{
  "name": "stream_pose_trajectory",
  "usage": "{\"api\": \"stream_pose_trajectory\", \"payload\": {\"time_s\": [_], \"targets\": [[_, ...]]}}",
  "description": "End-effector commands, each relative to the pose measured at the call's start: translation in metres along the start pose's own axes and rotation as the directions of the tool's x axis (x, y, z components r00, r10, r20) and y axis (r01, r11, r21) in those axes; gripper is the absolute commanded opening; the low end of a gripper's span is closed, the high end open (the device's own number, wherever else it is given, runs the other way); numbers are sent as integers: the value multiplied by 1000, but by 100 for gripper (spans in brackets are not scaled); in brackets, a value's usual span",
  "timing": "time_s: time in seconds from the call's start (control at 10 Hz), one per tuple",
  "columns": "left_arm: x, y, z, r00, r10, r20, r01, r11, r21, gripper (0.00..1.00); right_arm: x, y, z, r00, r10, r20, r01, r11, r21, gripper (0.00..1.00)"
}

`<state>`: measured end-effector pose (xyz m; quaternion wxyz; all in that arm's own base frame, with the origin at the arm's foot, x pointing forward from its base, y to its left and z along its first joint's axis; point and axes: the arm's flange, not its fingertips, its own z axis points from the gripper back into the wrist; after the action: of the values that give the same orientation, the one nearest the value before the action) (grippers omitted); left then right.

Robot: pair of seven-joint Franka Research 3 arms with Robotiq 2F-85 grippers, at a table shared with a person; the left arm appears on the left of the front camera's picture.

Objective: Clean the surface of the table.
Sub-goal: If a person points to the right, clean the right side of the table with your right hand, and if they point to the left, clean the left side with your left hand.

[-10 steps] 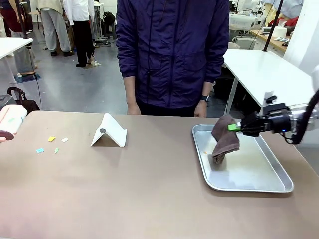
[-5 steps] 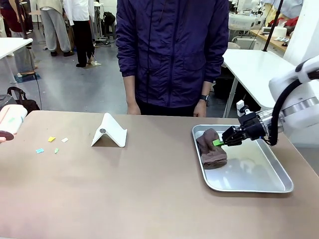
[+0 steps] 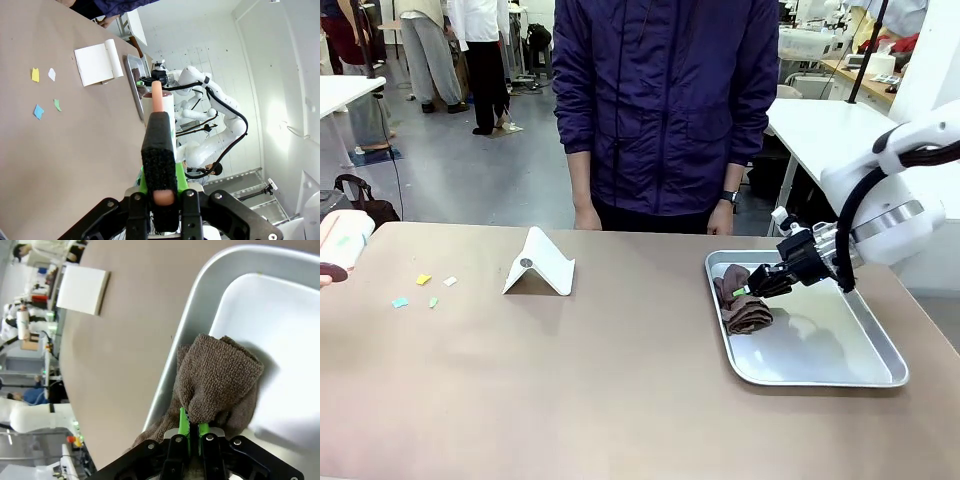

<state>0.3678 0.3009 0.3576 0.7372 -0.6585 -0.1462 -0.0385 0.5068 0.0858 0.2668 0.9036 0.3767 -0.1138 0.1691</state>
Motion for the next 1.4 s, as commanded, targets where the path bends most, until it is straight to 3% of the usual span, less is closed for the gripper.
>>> {"api": "stream_pose_trajectory", "payload": {"time_s": [0.0, 0.3, 0.6, 1.3], "targets": [[-1, -6, 0, 1000, 13, -2, -13, 1000, -1, 0, -9, 5, -11, 999, 32, -32, -36, 992, -124, 7], [-1, -6, 0, 1000, 13, -2, -13, 1000, -1, 0, -8, 2, -9, 999, 34, -20, -37, 982, -183, 7], [-1, -6, 0, 1000, 13, -2, -13, 1000, -1, 0, -5, -12, 29, 989, -36, 141, 63, 980, -191, 7], [-1, -6, 0, 1000, 13, -2, -13, 1000, -1, 0, -42, -58, 116, 916, -175, 362, 237, 962, -134, 7]]}}
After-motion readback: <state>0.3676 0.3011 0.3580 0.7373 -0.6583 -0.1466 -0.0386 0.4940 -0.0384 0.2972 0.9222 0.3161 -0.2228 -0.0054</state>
